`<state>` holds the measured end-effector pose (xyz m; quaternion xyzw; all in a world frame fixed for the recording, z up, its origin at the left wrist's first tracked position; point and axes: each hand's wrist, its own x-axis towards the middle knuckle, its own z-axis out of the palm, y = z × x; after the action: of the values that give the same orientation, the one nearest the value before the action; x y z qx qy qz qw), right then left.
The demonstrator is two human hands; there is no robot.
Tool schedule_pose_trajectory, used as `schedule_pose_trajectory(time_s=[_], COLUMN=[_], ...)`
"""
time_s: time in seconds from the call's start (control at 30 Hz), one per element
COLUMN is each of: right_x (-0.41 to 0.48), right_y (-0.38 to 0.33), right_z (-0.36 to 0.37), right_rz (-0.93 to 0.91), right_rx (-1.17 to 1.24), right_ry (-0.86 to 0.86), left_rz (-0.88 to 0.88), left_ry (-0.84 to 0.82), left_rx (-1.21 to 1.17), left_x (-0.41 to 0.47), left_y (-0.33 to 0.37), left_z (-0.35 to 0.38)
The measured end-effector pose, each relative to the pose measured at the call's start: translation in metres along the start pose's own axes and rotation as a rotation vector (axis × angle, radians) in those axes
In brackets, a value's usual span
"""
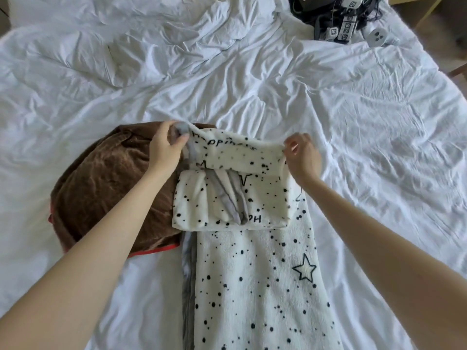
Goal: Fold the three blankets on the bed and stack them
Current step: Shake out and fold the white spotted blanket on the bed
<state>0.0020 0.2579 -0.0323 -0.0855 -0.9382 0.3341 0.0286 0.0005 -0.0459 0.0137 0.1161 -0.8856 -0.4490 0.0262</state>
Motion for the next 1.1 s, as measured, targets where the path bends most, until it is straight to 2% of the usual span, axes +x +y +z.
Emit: schedule_pose_trajectory(time_s=[0.07,0.17,0.2,0.27,0.37,0.43,0.53,0.6,0.7,0.8,0.87,0.93,1.1], right_x=[0.015,-0.002,-0.017,-0.05,-0.089,-0.1,-0.103,-0.102,-0.094,-0.085,-0.08,-0.08,-0.099], right_y=[-0.006,-0.008,-0.006,0.004,0.03,0.045,0.059,0.065,0.071,0.076,0.08,0.083,0.084], right_z=[-0.004,-0.001,0.003,0.012,0.027,0.029,0.027,0.025,0.019,0.003,-0.008,-0.014,-0.01], right_rz=[0.004,-0.117,-0.184,-0.341,-0.52,-0.615,-0.699,-0.73,-0.654,-0.561,-0.571,-0.579,-0.519], right_rx=[0.008,-0.018,-0.022,-0.033,-0.192,-0.356,-0.509,-0.497,-0.436,-0.436,-0.458,-0.467,-0.46], right_ry=[0.012,-0.04,-0.041,-0.075,-0.369,-0.565,-0.644,-0.529,-0.335,-0.232,-0.175,-0.152,-0.233], left_rz=[0.011,0.256,0.334,0.457,0.638,0.676,0.69,0.707,0.687,0.722,0.776,0.796,0.621], left_ry=[-0.08,-0.102,-0.156,-0.364,-0.715,-0.814,-0.838,-0.795,-0.59,-0.351,-0.304,-0.344,-0.619], left_rx=[0.084,0.315,0.337,0.388,0.638,0.769,0.862,0.892,0.806,0.671,0.67,0.717,0.812], left_x=[0.006,-0.018,-0.031,-0.058,-0.081,-0.081,-0.071,-0.066,-0.056,-0.049,-0.054,-0.067,-0.102], left_y=[0.001,-0.005,-0.007,-0.013,-0.024,-0.029,-0.031,-0.03,-0.026,-0.022,-0.026,-0.036,-0.073], left_z=[0.007,0.027,0.037,0.057,0.08,0.083,0.078,0.072,0.053,0.022,0.009,0.002,-0.003])
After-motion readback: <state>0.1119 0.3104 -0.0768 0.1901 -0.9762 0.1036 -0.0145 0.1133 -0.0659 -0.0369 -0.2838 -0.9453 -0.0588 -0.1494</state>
